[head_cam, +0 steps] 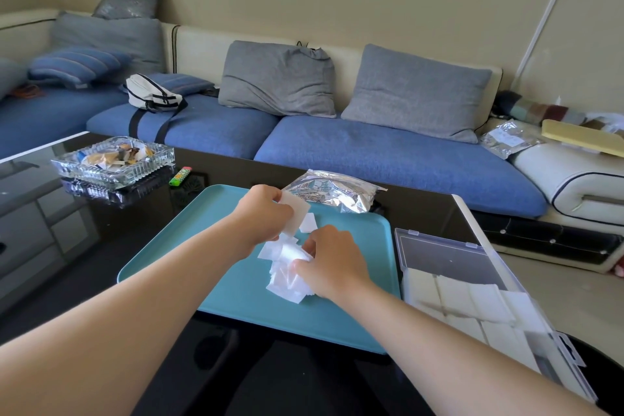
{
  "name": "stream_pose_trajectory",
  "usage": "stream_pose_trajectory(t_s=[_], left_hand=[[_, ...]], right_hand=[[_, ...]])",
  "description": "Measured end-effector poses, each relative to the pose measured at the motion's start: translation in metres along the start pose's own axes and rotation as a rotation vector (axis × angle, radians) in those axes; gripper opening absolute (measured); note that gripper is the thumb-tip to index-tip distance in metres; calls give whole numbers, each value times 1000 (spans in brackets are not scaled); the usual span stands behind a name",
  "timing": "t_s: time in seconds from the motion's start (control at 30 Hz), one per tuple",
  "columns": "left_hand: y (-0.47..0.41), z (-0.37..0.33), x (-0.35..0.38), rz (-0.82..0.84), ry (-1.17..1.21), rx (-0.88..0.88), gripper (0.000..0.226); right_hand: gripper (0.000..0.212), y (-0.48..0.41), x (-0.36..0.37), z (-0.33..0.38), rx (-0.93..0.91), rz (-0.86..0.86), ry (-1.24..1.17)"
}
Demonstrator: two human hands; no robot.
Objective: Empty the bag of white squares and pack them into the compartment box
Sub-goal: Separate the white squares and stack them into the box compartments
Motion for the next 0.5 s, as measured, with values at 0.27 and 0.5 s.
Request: stream_pose_trajectory(t_s=[0.27, 0.5], left_hand=[[-5, 3, -4, -20, 3, 38, 19], [2, -5, 7, 243, 114, 195, 25]], right_hand=[[20, 8, -32, -4, -39, -130, -251], [10, 17, -63, -3, -162, -51, -504]])
Point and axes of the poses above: each hand's wrist, its own y-axis away from the middle knuckle, its own x-axis out of the palm, z = x × y, the point moved 3 cm from there along -y, towards the middle knuckle, and after that the axes turned 6 degrees about -y, right-handed, at the moved point
